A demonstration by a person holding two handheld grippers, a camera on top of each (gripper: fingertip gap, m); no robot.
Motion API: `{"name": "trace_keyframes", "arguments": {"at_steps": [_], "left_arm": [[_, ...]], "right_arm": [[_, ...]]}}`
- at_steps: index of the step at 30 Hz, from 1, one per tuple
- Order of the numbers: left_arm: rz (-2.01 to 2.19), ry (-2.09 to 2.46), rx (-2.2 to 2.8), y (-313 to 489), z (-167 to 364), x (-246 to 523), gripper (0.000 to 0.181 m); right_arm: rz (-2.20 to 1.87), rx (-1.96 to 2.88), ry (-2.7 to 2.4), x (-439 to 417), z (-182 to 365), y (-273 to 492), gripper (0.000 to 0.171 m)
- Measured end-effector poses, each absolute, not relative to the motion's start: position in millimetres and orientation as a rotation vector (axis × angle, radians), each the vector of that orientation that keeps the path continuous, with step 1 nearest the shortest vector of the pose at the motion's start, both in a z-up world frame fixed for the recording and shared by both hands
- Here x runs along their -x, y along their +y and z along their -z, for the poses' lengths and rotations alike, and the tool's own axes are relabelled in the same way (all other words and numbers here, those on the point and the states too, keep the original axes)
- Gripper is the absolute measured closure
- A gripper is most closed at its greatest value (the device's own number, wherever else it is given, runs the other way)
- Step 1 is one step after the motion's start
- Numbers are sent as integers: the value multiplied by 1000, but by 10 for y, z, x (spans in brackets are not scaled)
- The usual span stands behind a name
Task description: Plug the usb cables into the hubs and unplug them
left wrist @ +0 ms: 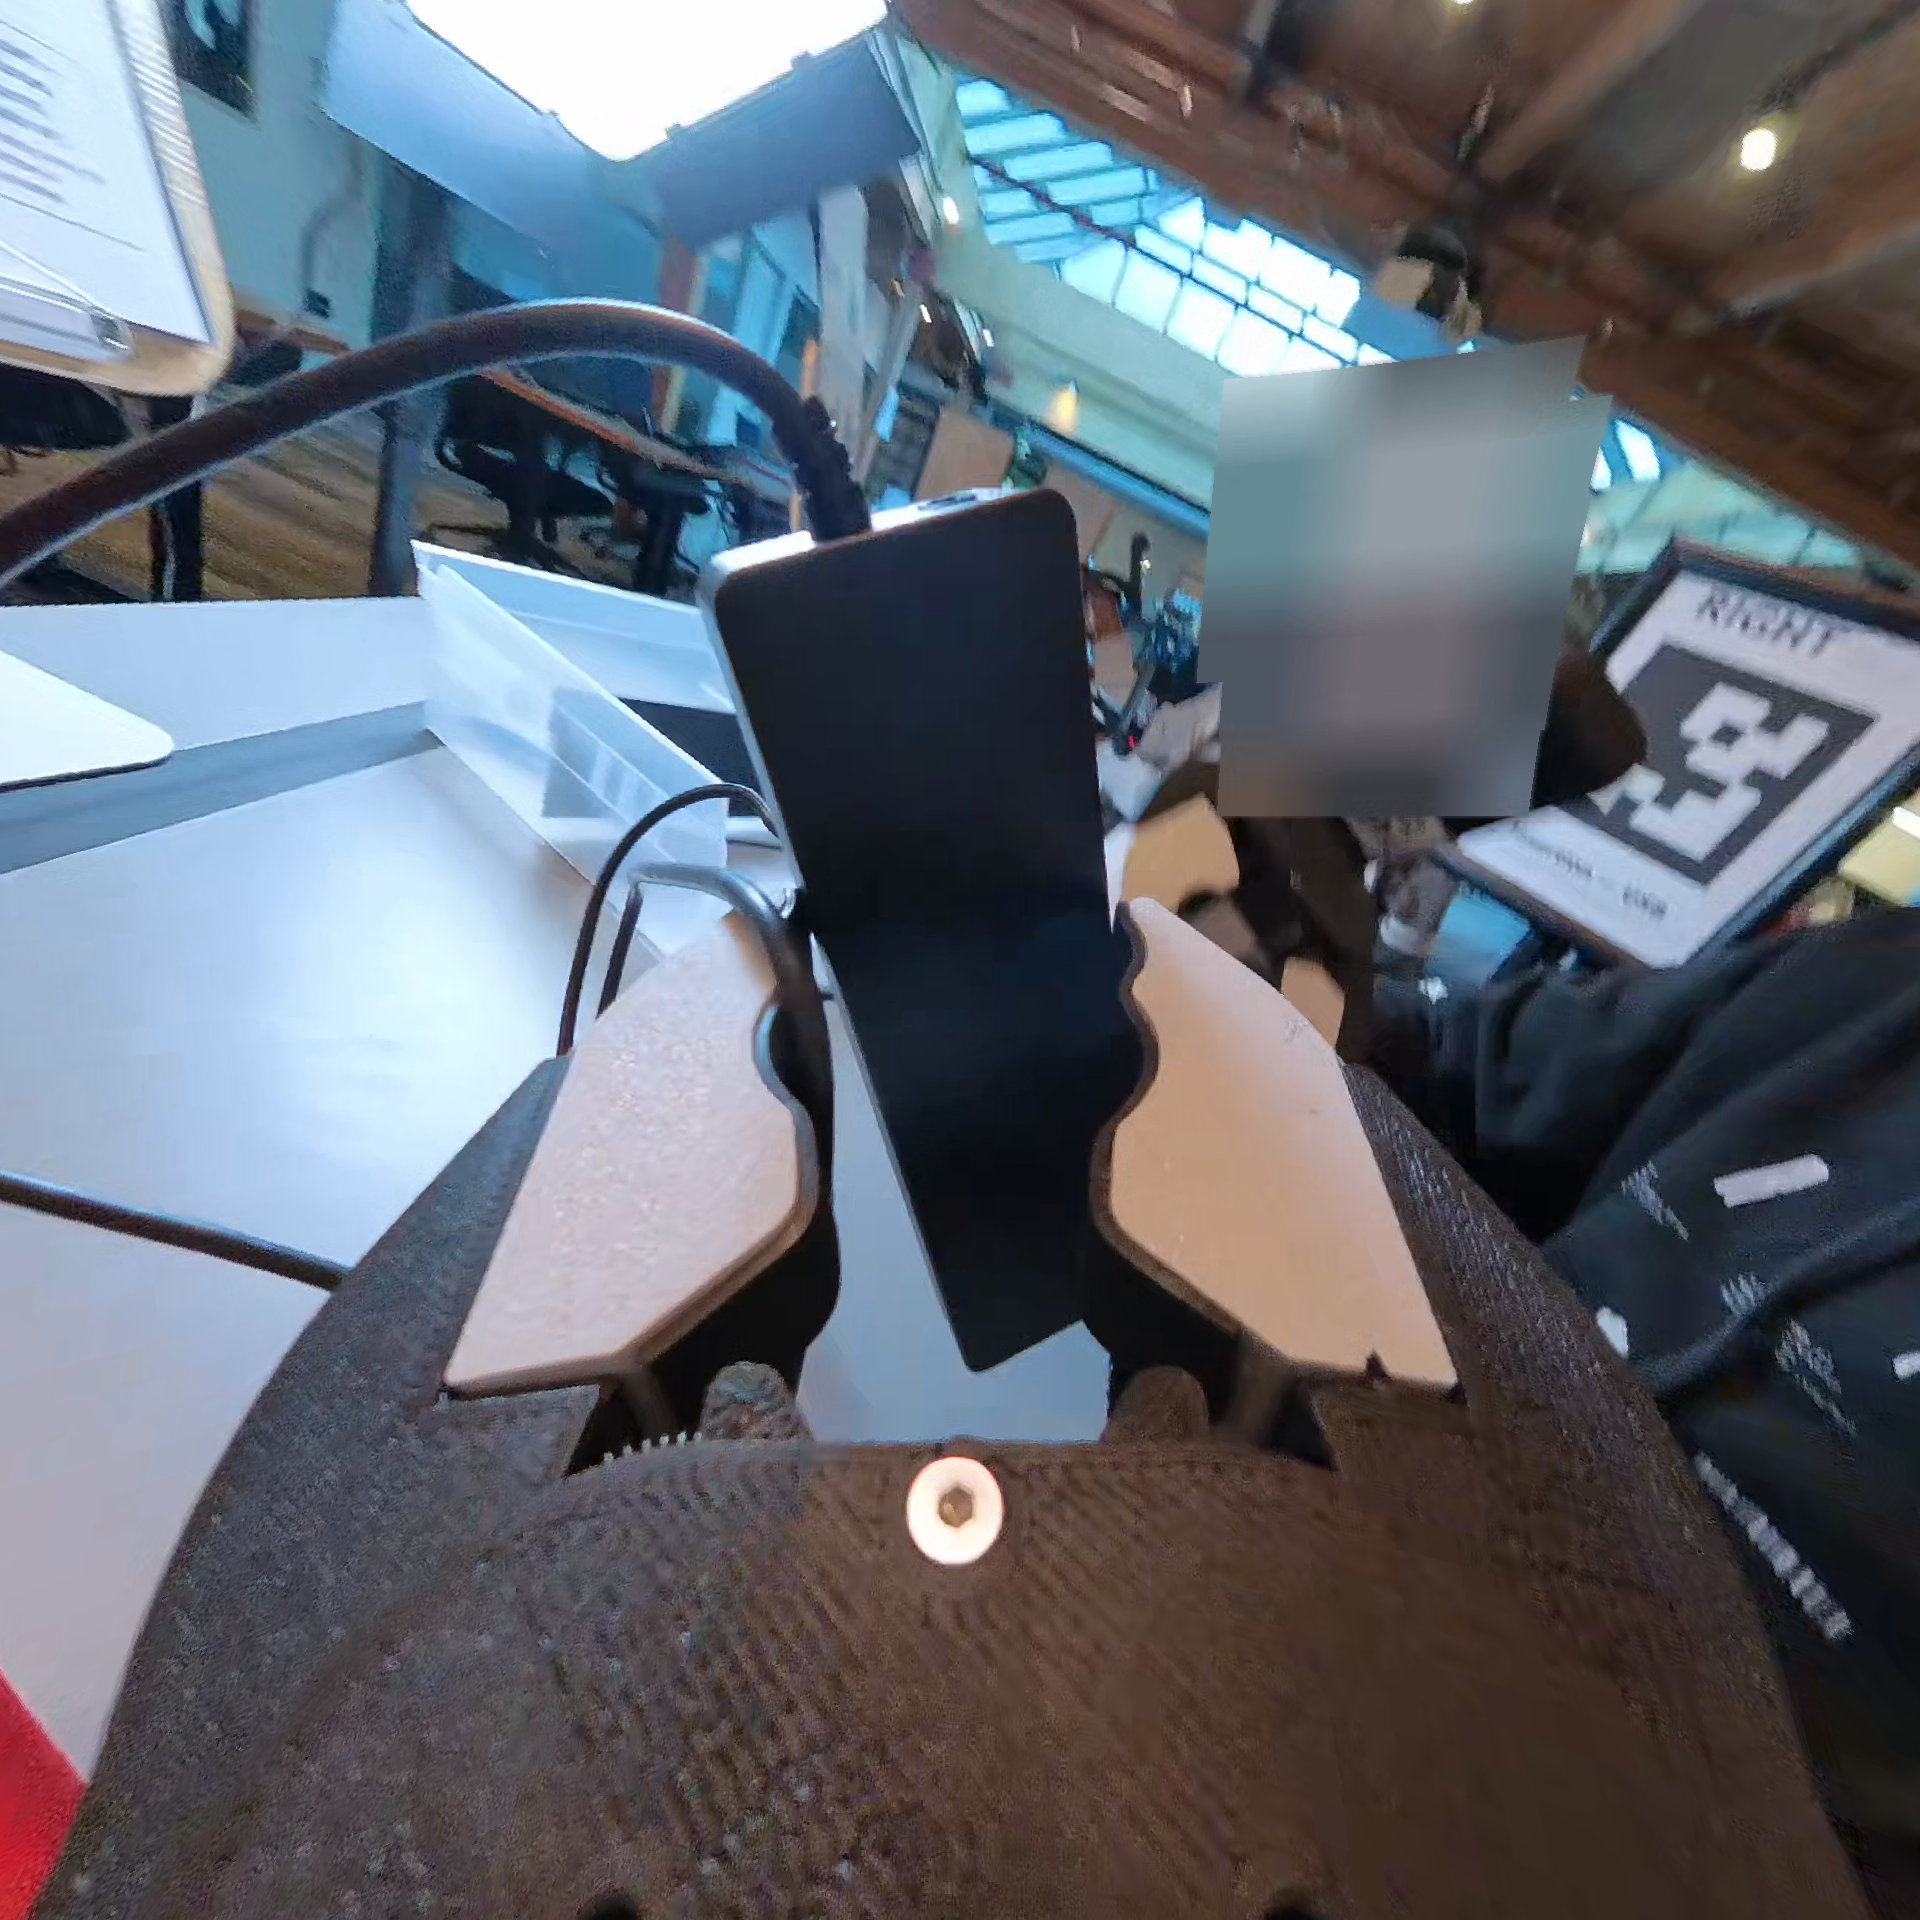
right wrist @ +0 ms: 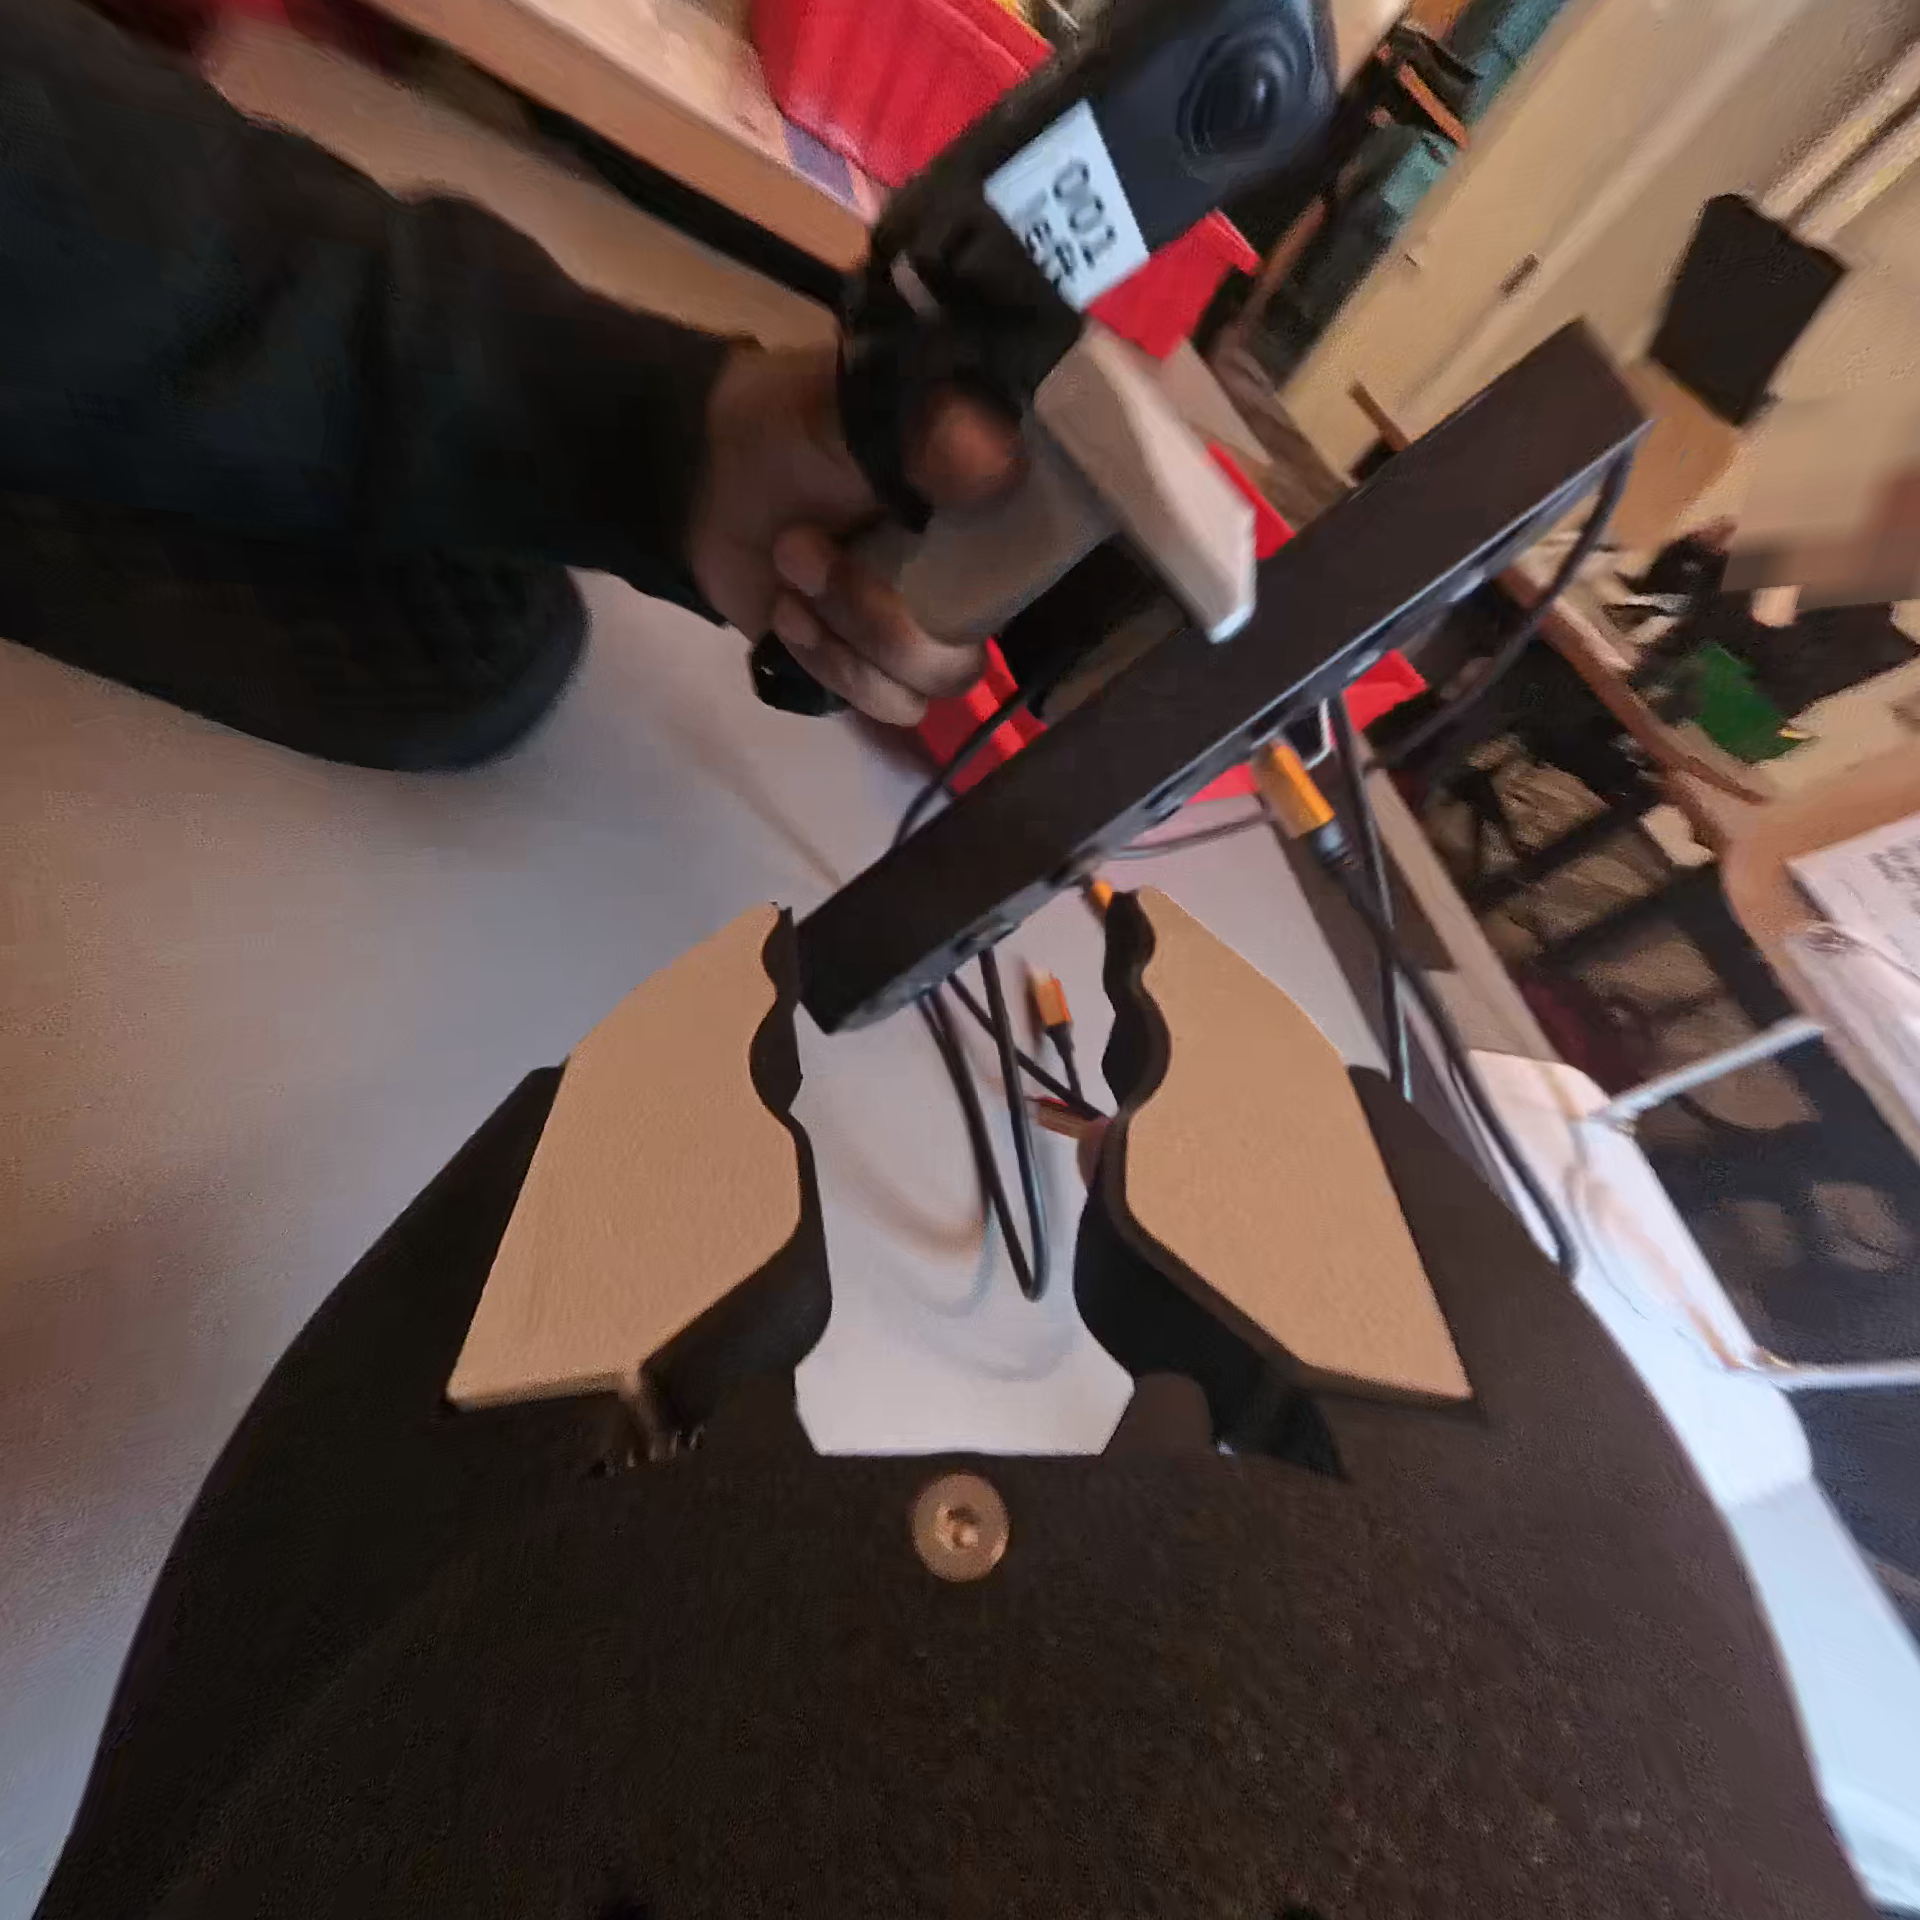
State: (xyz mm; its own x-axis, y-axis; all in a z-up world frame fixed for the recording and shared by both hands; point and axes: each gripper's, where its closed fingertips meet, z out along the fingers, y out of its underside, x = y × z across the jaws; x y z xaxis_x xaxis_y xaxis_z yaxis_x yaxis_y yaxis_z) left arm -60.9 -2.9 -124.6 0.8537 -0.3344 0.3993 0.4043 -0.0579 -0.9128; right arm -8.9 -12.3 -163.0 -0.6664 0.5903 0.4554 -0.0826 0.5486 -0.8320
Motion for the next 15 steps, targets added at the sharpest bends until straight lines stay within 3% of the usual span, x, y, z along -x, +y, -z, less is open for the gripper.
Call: {"name": "trace_keyframes", "arguments": {"at_steps": [4,9,12,15], "left_arm": [[720,63,1566,-60,1289,368,125],[833,151,1584,54,1331,-37,126],[813,171,1598,89,1366,-107,125],[791,80,1576,118,1331,22,127]], "right_arm": [[-1097,461,-1916,148,1339,254,122],[-831,275,-1932,194,1624,153,139],[-716,238,-1878,260,1666,129,165],[-643,293,-1844,320,1611,235,165]]}}
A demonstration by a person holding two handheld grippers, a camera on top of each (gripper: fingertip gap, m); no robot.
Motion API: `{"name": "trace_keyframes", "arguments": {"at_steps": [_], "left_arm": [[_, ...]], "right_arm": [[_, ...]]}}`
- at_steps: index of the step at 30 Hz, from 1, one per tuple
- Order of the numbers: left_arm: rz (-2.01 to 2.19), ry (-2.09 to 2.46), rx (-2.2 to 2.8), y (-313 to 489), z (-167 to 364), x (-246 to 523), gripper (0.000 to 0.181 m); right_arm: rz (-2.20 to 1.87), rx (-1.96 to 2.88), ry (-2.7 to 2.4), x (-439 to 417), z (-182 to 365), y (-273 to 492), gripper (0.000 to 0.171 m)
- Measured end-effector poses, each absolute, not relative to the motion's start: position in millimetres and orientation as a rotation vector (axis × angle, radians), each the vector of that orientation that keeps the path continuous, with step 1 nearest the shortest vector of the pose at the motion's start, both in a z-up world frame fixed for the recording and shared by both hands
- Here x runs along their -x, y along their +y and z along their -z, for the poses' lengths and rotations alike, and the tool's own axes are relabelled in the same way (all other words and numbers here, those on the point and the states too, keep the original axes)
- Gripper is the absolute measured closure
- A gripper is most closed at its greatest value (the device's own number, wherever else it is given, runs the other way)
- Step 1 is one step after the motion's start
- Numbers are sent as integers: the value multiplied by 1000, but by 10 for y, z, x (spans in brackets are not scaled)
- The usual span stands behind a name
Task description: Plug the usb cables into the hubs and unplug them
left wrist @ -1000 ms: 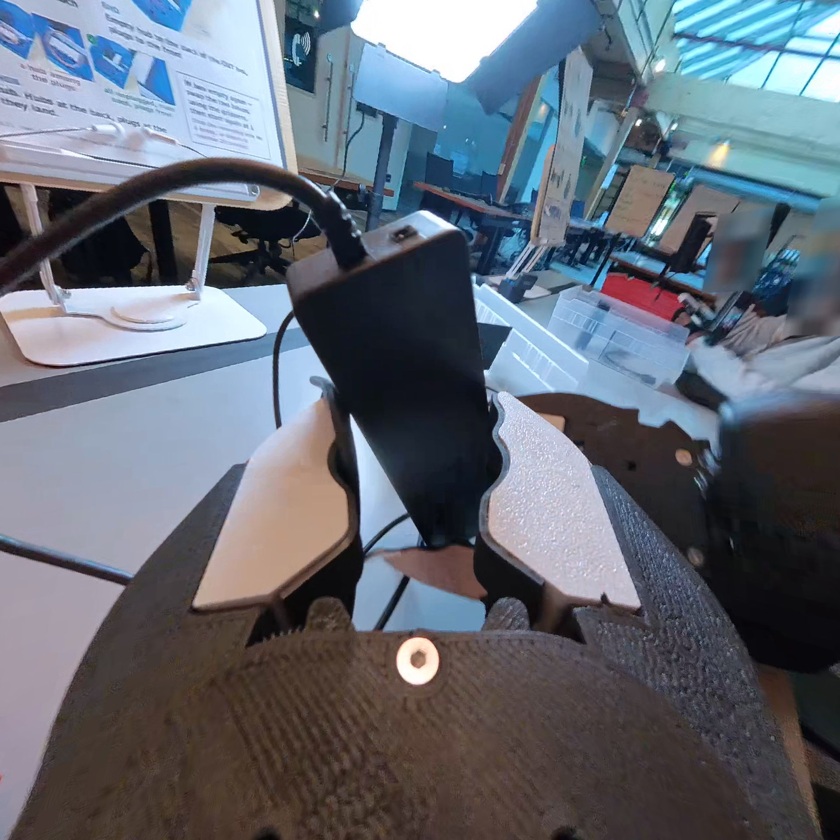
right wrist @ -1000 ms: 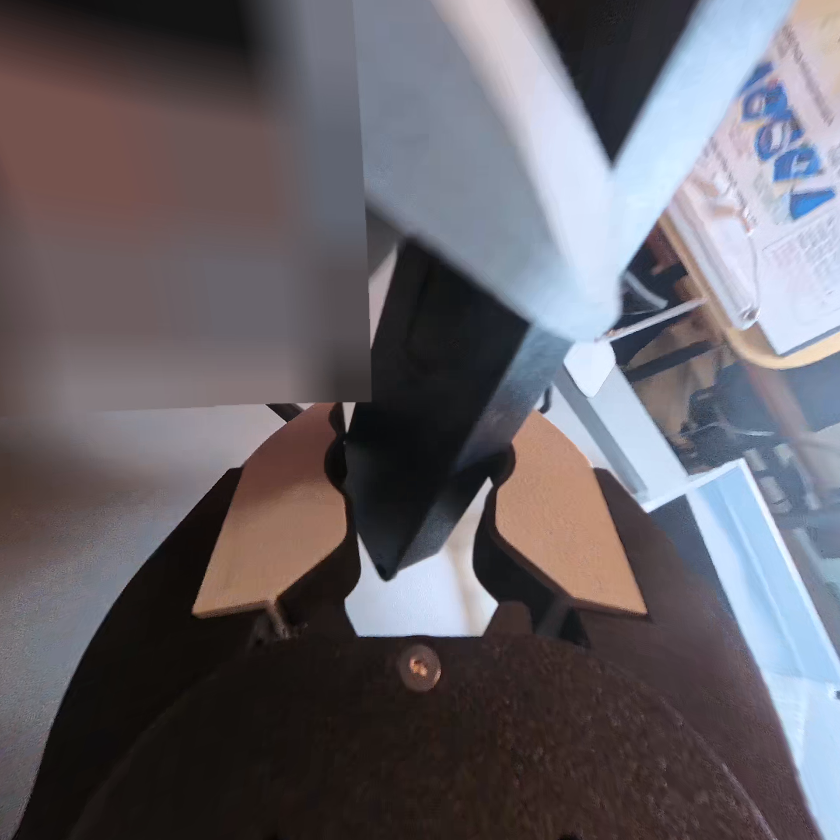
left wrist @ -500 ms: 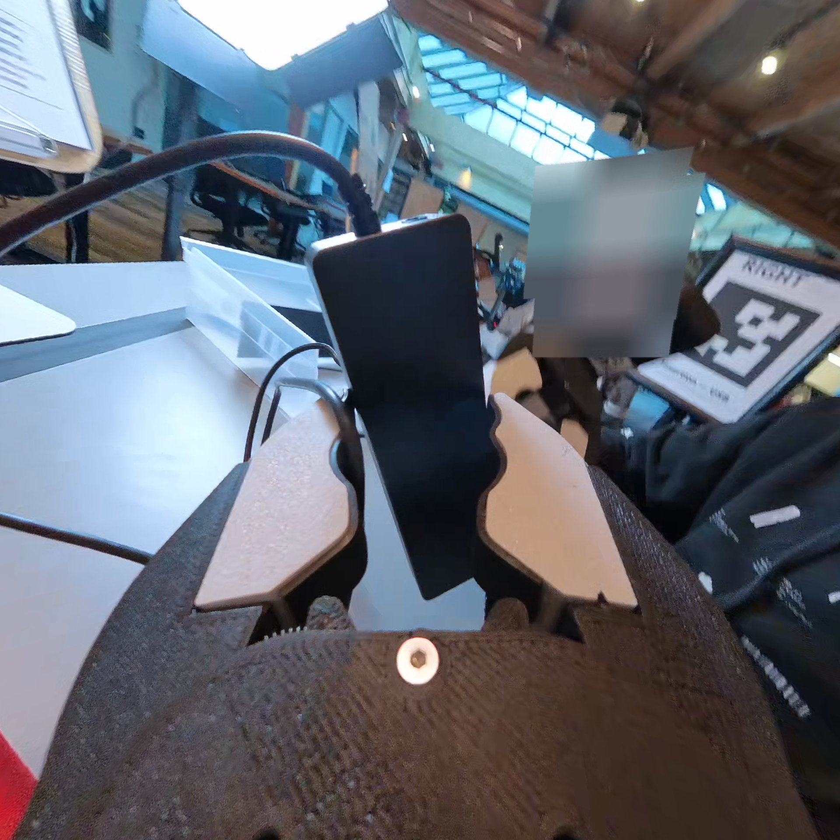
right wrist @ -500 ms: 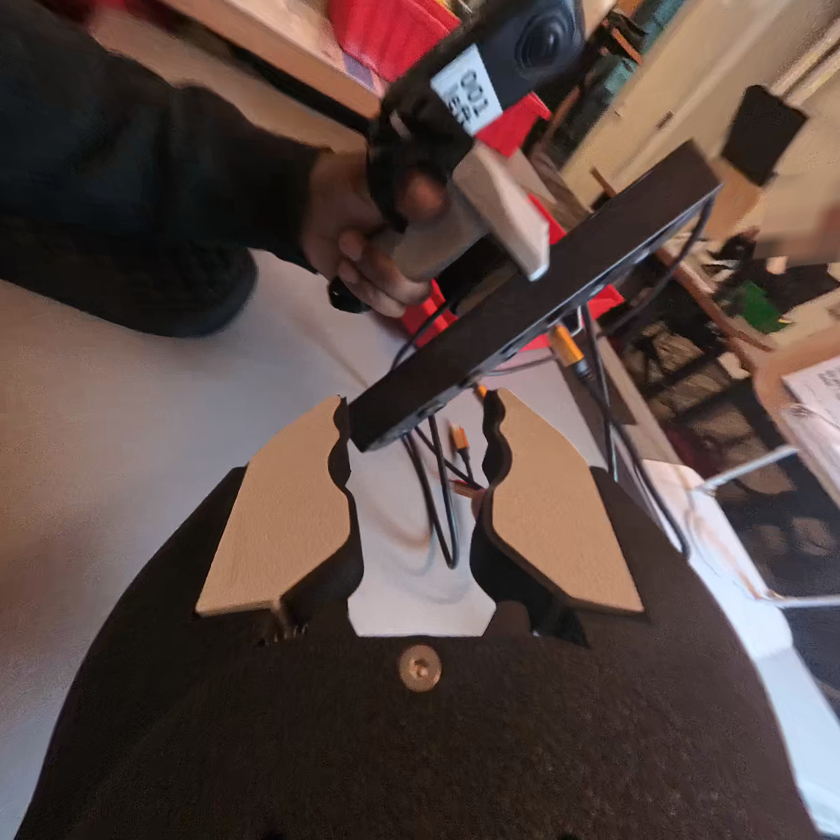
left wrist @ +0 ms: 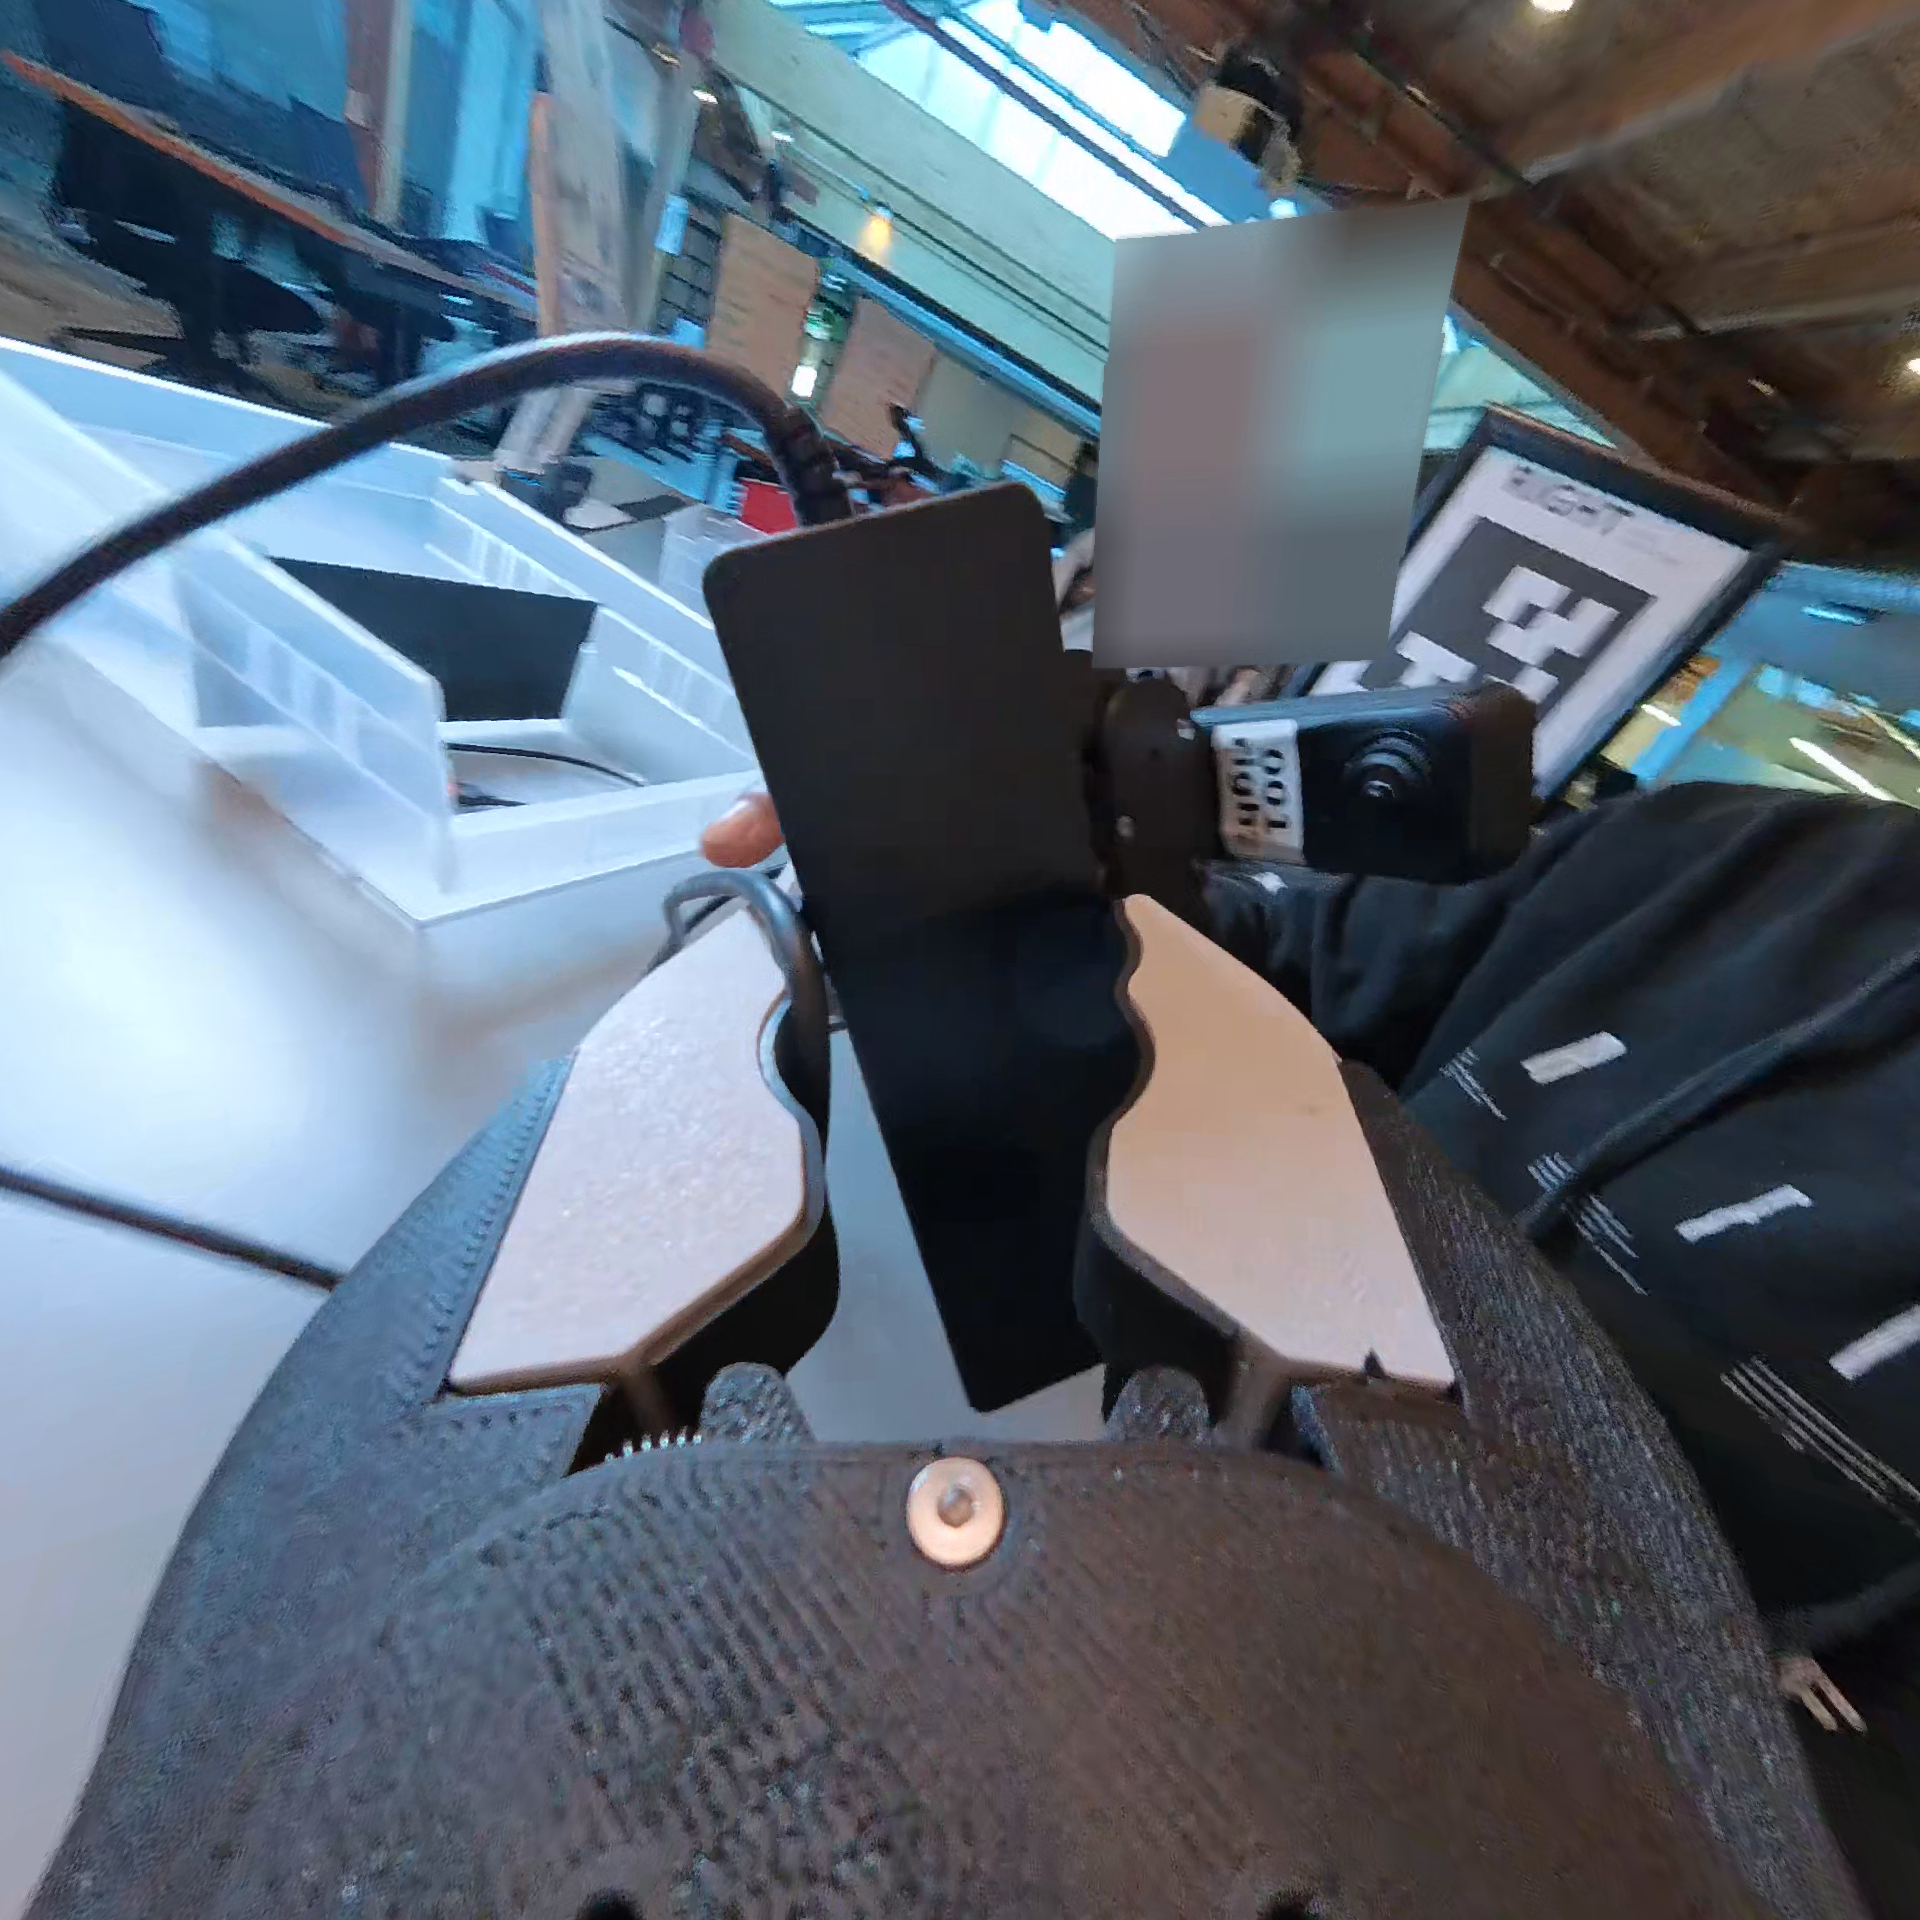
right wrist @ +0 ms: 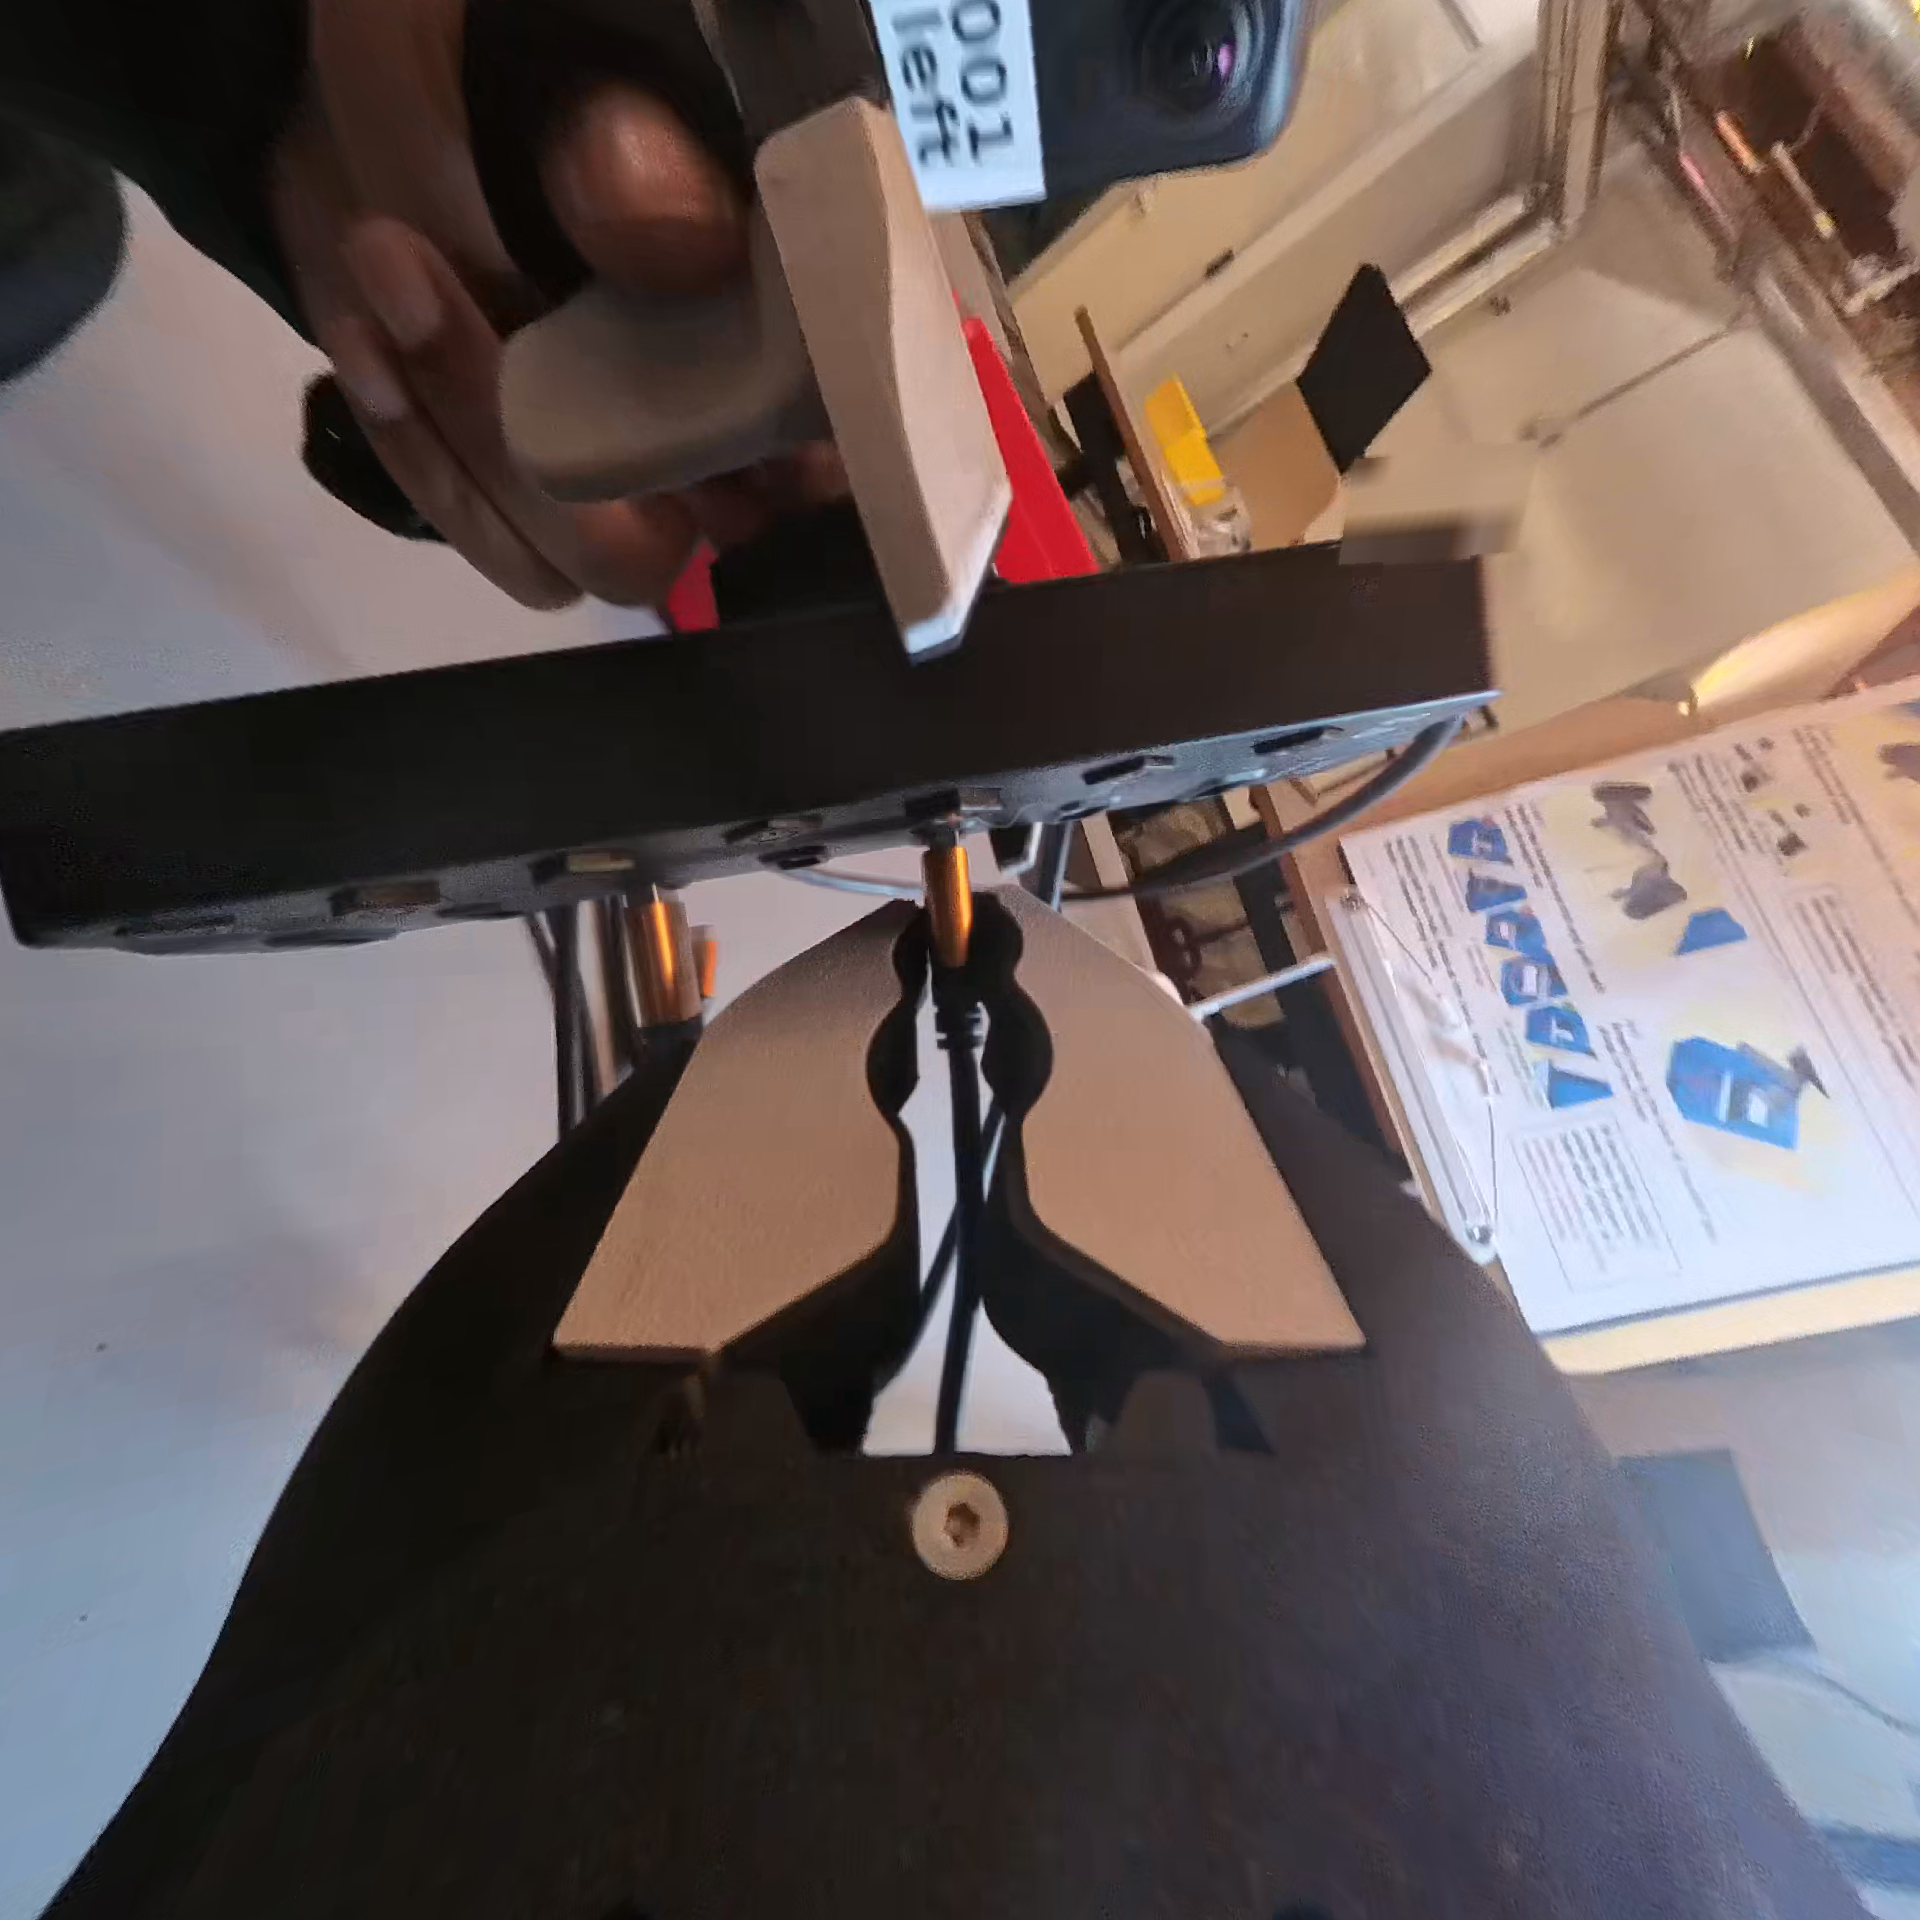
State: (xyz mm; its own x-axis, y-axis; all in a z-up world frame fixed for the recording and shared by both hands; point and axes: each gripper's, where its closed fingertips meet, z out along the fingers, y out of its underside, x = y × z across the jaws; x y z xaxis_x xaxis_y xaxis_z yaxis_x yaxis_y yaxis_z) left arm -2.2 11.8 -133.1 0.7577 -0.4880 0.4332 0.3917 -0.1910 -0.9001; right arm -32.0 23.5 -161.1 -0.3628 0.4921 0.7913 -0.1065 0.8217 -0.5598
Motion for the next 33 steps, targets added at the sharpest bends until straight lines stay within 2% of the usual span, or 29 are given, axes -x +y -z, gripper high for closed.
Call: {"name": "trace_keyframes", "arguments": {"at_steps": [2,4,6,8,13,14,17,21,25,30,33], "left_arm": [[699,29,1613,152,1378,131,129],[611,27,1675,184,1437,142,116],[498,45,1746,250,1538,118,113],[392,88,1782,286,1603,93,123],[382,114,1836,233,1641,115,124],[414,101,1825,228,1630,115,124],[451,105,1828,192,1612,117,124],[410,-124,1682,-101,1243,738,124],[271,-129,1611,-442,1022,969,124],[261,-102,1619,-368,1084,876,124],[275,-92,1640,-318,1162,835,124]], "right_arm": [[-546,348,-1848,381,1662,351,165],[-470,357,-1839,416,1714,410,165],[-451,334,-1842,422,1750,367,164],[-431,290,-1837,419,1765,294,165],[-383,194,-1739,423,1702,232,157],[-381,187,-1743,421,1720,210,162],[-418,187,-1738,412,1700,184,163],[-399,284,-1716,408,1592,638,164],[-488,458,-1492,301,891,1297,164],[-699,561,-1306,62,-250,1775,164],[-663,605,-1355,166,-484,2047,164]]}}
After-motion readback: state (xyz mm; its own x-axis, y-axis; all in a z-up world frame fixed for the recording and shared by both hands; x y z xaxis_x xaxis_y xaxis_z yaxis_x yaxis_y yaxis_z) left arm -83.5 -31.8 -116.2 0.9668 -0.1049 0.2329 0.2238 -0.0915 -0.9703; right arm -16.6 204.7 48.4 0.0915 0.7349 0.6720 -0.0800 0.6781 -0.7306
